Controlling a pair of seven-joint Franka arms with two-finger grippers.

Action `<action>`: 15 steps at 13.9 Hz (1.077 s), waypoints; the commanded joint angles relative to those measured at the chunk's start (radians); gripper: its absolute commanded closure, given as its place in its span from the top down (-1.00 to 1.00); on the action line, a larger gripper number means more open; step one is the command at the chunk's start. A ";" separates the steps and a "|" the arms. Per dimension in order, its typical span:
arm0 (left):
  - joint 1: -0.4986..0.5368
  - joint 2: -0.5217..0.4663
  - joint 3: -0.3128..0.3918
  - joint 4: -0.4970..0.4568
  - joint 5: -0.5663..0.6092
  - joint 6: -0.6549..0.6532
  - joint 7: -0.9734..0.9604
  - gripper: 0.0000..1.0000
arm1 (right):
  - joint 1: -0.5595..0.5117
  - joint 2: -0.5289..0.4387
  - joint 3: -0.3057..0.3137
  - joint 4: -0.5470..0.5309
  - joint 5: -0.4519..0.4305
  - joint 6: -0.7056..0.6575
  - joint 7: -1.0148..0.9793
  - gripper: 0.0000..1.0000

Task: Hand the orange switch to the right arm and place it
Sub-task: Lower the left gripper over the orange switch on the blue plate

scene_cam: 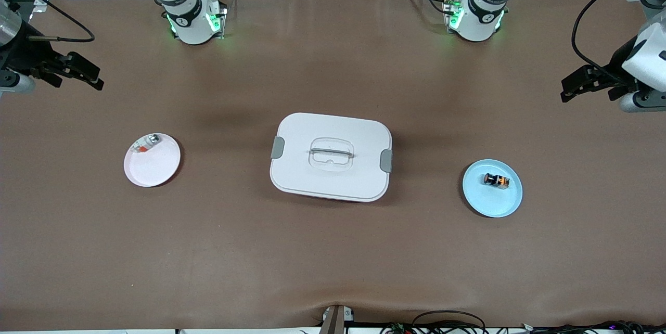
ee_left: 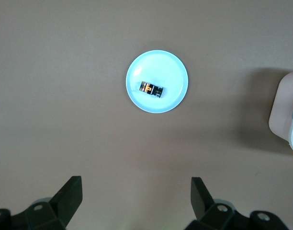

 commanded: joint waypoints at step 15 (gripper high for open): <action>-0.007 0.051 0.011 0.016 -0.014 -0.019 0.021 1.00 | -0.019 -0.014 -0.009 -0.007 0.053 -0.010 -0.043 1.00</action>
